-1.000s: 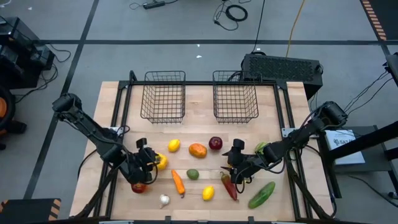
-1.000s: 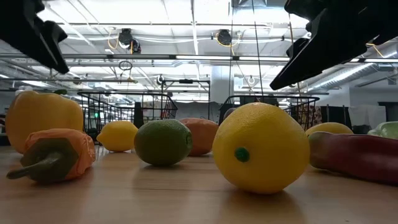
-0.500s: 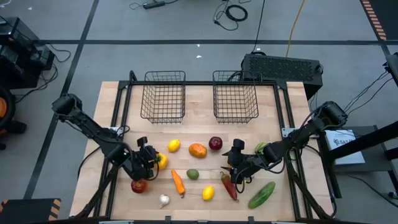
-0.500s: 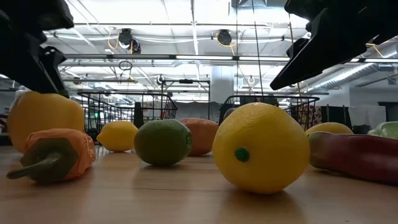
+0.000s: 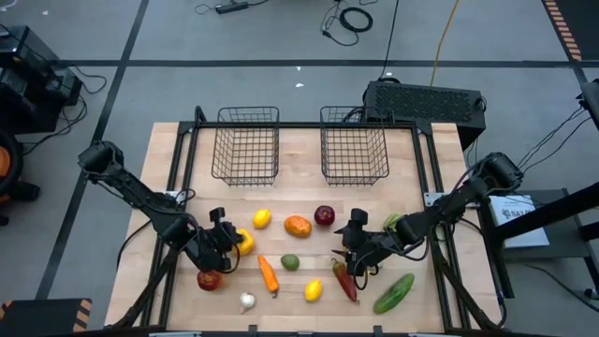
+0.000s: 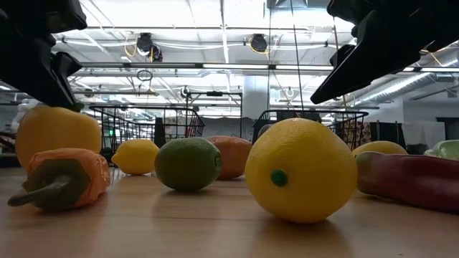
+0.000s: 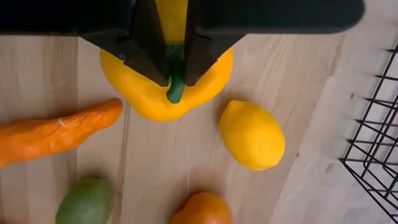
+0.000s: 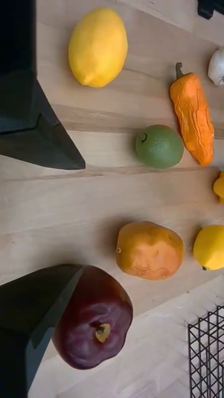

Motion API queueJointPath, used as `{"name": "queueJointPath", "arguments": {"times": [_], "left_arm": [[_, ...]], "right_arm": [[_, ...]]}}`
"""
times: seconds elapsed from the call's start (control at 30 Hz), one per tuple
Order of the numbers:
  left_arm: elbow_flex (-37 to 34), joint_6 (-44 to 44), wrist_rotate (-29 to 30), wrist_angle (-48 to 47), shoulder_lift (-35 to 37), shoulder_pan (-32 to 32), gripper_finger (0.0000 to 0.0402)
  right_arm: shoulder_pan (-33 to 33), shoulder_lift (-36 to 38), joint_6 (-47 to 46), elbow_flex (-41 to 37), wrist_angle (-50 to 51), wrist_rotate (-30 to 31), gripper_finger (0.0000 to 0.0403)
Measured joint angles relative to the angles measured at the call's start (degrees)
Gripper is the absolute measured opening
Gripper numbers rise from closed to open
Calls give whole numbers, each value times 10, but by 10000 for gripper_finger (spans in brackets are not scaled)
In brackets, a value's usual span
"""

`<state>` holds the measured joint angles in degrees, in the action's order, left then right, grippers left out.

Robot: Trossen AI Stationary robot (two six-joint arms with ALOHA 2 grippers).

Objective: Sort produce into baskets
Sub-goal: Put the yellow bell pepper into the right mesh basket

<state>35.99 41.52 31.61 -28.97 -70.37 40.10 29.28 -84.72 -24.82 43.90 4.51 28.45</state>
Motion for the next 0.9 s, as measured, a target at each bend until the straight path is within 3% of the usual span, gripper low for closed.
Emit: {"name": "queueJointPath", "arguments": {"times": [0.37, 0.73, 0.9], "left_arm": [[0, 0, 11, 3, 0, 0, 17], [0, -3, 15, 5, 0, 0, 119], [0, -19, 22, 21, 0, -1, 129]], "right_arm": [[0, 0, 0, 0, 0, 0, 251], [0, 0, 0, 0, 0, 0, 251], [0, 0, 0, 0, 0, 0, 251]]}}
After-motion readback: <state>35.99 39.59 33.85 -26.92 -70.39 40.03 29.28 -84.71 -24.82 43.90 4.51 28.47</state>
